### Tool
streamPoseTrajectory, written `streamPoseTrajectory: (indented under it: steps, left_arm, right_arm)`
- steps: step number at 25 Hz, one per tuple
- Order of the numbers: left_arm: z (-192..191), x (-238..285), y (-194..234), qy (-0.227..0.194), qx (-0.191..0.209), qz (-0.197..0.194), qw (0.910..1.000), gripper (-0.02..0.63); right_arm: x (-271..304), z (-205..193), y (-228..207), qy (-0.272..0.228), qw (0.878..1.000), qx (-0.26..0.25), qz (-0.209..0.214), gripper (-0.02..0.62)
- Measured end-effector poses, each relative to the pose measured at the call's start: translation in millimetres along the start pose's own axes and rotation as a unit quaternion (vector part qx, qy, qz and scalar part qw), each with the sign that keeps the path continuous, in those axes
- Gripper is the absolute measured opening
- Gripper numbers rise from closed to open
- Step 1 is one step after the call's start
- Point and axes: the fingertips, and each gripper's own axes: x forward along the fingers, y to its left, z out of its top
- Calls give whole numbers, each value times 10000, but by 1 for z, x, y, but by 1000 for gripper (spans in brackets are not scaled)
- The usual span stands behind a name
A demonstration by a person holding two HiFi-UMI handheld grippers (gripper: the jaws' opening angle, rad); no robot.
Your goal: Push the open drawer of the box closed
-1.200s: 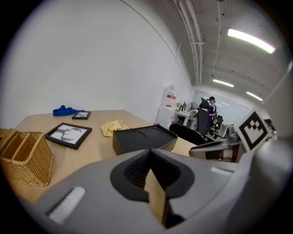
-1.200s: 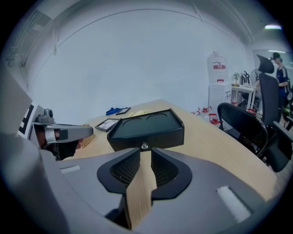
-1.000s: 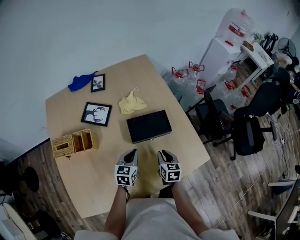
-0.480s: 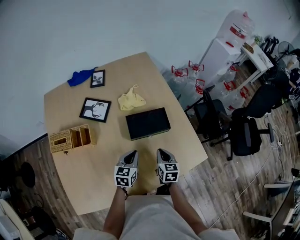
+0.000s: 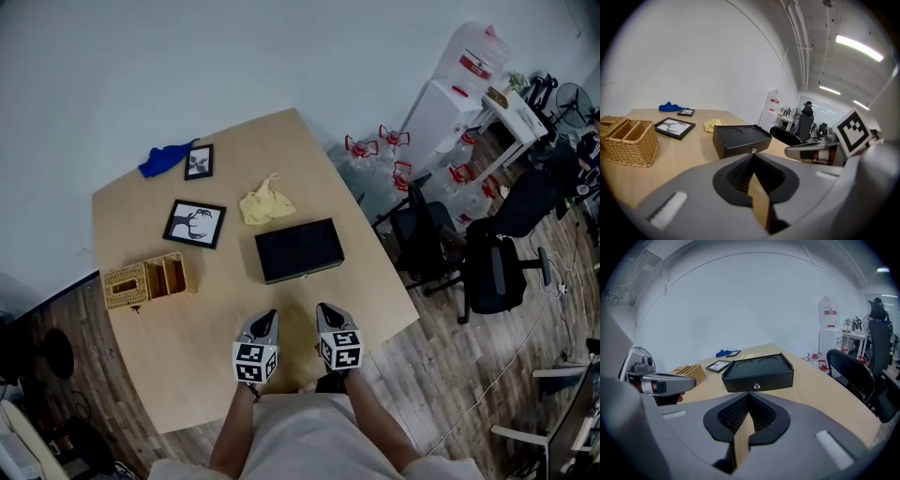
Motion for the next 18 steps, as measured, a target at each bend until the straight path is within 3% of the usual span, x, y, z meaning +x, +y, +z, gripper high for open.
streamPoseTrajectory:
  steps: [18]
  left_arm:
    - [14,2,-12,-221,38,13,9997,52]
  right_arm:
    - [-11,1,-1,-138,9998,80,-101,2]
